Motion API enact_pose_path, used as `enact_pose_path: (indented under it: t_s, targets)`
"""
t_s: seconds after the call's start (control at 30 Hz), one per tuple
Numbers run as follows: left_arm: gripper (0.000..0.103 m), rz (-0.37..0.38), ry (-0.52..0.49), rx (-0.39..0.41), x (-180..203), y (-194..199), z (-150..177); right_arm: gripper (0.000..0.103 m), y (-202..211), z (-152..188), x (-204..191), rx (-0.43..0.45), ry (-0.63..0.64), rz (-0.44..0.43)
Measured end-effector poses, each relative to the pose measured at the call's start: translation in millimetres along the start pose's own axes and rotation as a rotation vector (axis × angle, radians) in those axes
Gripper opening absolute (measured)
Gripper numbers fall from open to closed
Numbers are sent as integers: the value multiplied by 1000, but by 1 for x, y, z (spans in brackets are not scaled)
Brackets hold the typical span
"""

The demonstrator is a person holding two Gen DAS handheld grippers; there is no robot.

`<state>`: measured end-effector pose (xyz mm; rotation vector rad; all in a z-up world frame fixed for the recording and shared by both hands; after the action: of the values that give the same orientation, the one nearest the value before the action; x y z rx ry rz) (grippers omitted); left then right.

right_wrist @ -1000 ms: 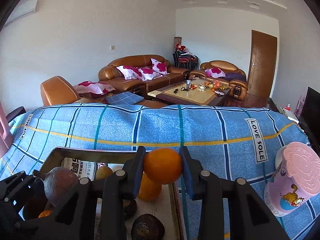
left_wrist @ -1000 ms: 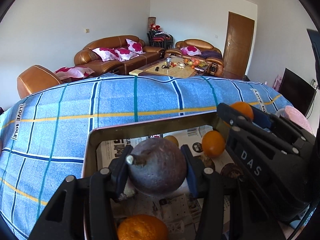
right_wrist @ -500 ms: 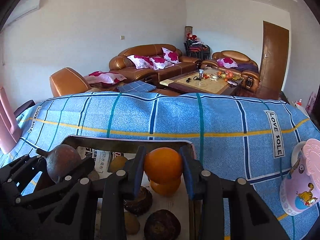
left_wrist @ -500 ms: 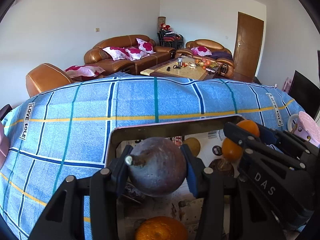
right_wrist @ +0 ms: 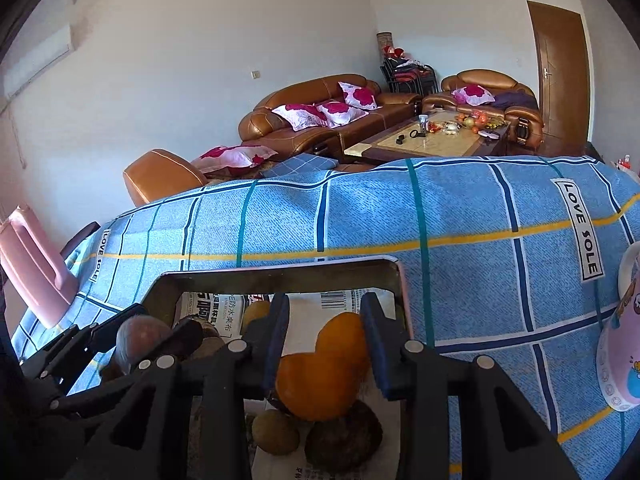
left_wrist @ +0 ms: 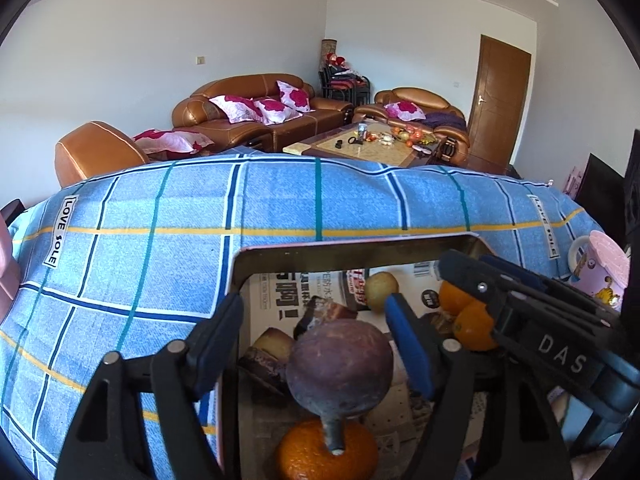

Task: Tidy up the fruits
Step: 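Open the left tool to drop the purple fruit into the tin while the right tool releases the orange, then withdraw both open tools up and away from the pink tin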

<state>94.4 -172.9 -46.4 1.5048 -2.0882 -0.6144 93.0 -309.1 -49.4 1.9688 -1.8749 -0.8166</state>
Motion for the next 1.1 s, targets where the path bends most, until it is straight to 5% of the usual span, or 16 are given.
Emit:
enact_pose_path:
  t_s: [0.07, 0.1, 0.23, 0.67, 1.1]
  targets:
    - [103, -3, -36, 46, 8, 11, 1, 68, 5, -1, -4, 30, -32, -99]
    - [103, -18, -61, 84, 12, 19, 0, 80, 9, -1, -8, 49, -39, -126]
    - [103, -94, -151, 183, 21, 39, -1, 81, 29, -3, -23, 137, 43, -77]
    - [103, -153, -109, 283, -7, 81, 9, 82, 96, 5, -27, 369, 153, 255]
    - [103, -165, -53, 317, -25, 108, 26, 82, 143, 23, -33, 474, 141, 338]
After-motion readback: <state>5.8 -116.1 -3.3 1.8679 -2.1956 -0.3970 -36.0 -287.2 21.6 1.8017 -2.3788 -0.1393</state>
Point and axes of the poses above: each gripper's, at about its wrist camera, not at the fingertips, and y roughly against the way its jaws point, x to its right, z to its underside, the point moved 6 cm from there along -y, roughly the way its jaws point, and after that the axes turned 5 degrees about y, right-handed, at the moved point
